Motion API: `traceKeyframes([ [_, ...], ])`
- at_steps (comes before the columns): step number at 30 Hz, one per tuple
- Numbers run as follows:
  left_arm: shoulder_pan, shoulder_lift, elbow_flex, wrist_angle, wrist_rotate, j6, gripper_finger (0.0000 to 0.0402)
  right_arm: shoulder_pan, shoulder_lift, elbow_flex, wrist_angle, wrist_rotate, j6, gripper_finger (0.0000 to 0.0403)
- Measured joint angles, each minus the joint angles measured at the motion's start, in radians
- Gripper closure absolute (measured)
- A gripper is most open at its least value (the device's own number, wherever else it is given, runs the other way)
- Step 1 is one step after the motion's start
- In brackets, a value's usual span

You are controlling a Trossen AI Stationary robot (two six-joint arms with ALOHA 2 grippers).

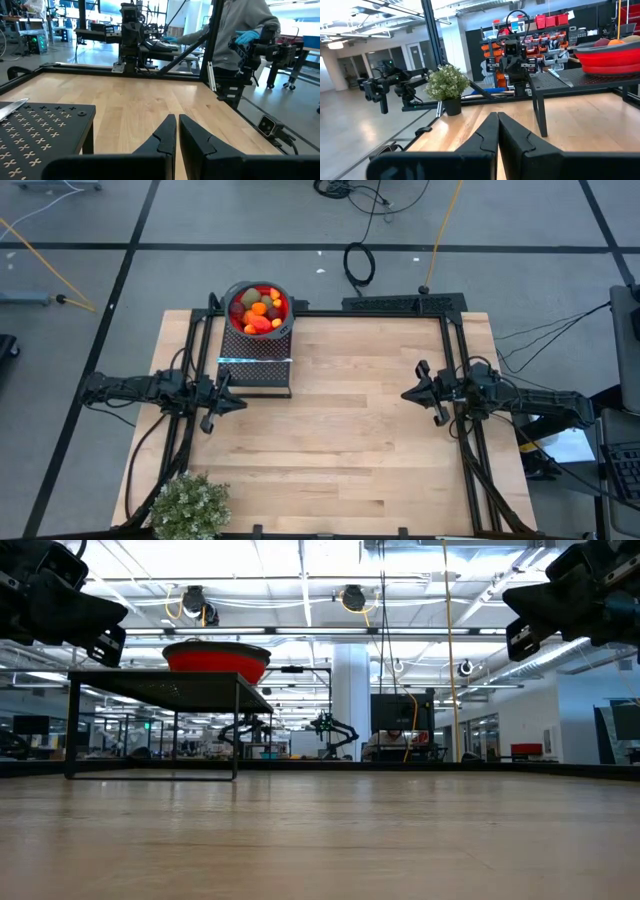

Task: Pick & Place Fruit
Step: Return to Home Position

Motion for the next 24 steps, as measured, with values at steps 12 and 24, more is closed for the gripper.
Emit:
traceKeyframes([
  [12,0.000,0.000,0.000,0.000,0.000,-0.001,0.0382,0.000,-0.022,-0.001,0.000,0.000,0.000,0.0403],
  [24,0.000,0.000,0.000,0.000,0.000,0.000,0.0382,0.000,-0.046,-0.001,0.000,0.000,0.000,0.0403],
])
